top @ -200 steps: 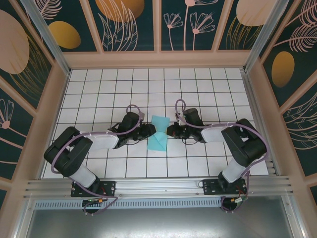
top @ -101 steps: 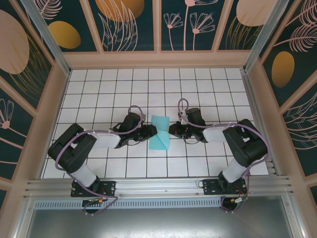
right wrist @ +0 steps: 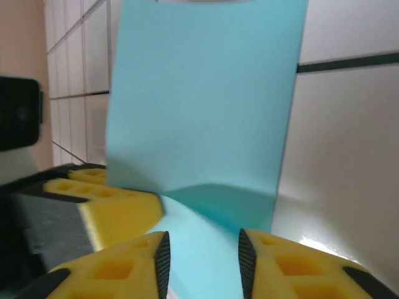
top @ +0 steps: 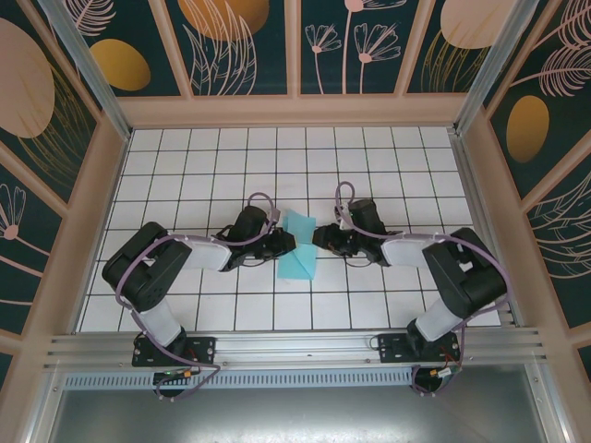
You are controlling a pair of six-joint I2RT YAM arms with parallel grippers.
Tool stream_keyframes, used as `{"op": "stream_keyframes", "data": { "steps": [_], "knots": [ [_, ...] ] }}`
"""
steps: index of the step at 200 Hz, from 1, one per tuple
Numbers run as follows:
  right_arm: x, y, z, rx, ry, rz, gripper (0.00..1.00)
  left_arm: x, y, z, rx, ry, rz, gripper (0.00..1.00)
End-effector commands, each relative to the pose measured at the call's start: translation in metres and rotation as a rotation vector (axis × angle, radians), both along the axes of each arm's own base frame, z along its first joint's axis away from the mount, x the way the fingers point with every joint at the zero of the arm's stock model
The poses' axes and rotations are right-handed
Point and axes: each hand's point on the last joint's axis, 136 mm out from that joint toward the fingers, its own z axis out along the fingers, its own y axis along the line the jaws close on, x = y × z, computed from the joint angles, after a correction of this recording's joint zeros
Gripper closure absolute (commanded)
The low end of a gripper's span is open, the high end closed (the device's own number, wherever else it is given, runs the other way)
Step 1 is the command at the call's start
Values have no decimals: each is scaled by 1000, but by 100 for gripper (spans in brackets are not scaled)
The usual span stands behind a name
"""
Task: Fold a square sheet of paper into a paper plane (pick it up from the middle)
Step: Turn over the paper at the center of the table.
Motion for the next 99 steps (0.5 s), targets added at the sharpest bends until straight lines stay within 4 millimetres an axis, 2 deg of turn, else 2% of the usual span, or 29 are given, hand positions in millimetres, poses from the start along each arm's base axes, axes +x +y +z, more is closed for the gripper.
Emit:
{"op": "stream_keyframes", "data": {
  "steps": [1, 27, 31, 55, 86, 91, 99],
  "knots": [
    [7, -19, 15, -52, -47, -83, 50, 11, -4, 6, 24, -65, -16, 92],
    [12, -44, 28, -152, -95, -182, 38, 19, 5, 6, 131, -94, -7, 96],
    [12, -49, 30, -169, -99, -198, 37, 22, 7, 17, 141, -119, -2, 96],
    [13, -73, 41, -248, -139, -282, 27, 30, 26, 34, 301, -167, 10, 97],
    [10, -92, 55, -289, -174, -350, 13, 35, 64, 68, 518, -242, 46, 97],
    [10, -94, 56, -292, -178, -356, 12, 40, 68, 84, 541, -274, 62, 97],
    [9, -96, 57, -295, -182, -366, 10, 42, 79, 96, 600, -298, 82, 97]
  ]
}}
